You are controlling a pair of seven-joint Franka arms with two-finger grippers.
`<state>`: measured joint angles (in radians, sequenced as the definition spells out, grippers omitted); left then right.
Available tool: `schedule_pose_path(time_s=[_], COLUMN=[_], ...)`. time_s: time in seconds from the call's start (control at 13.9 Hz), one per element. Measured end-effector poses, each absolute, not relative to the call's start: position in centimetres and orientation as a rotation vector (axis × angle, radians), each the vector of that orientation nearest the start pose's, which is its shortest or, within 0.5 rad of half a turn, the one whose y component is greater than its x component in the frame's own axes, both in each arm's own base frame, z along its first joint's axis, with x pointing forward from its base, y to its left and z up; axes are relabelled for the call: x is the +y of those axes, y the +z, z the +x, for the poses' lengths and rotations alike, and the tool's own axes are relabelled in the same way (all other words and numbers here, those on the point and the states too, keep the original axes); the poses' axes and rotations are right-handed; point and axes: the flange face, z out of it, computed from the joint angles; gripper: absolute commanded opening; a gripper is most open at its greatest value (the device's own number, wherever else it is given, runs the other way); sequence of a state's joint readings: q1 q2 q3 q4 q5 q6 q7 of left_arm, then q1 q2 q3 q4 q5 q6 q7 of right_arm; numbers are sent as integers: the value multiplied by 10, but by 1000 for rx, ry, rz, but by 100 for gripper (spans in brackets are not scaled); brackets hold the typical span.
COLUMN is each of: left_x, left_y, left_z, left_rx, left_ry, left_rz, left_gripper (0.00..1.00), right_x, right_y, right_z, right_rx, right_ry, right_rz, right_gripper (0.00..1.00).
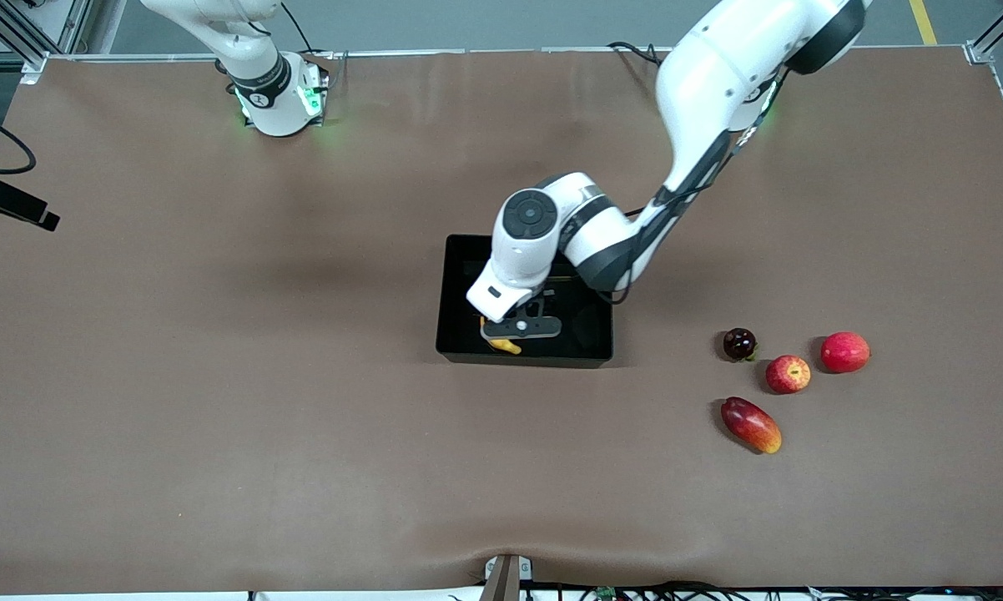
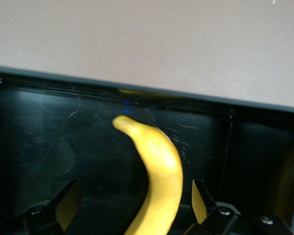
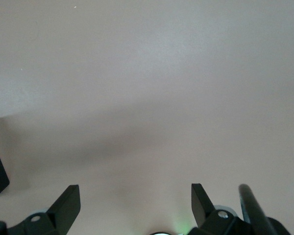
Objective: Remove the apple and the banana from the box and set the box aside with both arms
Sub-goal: 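Reach the left gripper into the box and grasp the banana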
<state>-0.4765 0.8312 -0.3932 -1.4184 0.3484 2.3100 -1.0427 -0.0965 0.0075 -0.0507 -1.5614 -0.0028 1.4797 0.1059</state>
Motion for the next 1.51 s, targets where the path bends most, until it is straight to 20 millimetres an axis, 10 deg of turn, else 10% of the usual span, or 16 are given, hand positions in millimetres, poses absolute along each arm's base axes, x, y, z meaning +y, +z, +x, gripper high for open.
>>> schedule_pose_path(time_s=[0.29, 0.5, 0.58, 1.08, 1.51], left_x=[-535, -539, -540, -538, -526], left_y=[185, 168, 168, 197, 287], left_z=[511, 503, 504, 522, 537], left_rx=[-135, -116, -104, -68, -109], left_ry=[-105, -122, -133, -231, -309], left_rz=[-3250, -3223, -3219, -3224, -3184], left_gripper=[100, 11, 0, 0, 0], right_x=[-82, -83, -83, -84, -77], right_y=[616, 615, 615, 615, 615], right_z=[541, 542, 542, 542, 543], right_rx=[402, 405, 405, 407, 387], right_ry=[143, 146, 146, 147, 144], right_rz=[-3114, -3113, -3113, -3113, -3113], right_gripper=[100, 100, 100, 100, 100])
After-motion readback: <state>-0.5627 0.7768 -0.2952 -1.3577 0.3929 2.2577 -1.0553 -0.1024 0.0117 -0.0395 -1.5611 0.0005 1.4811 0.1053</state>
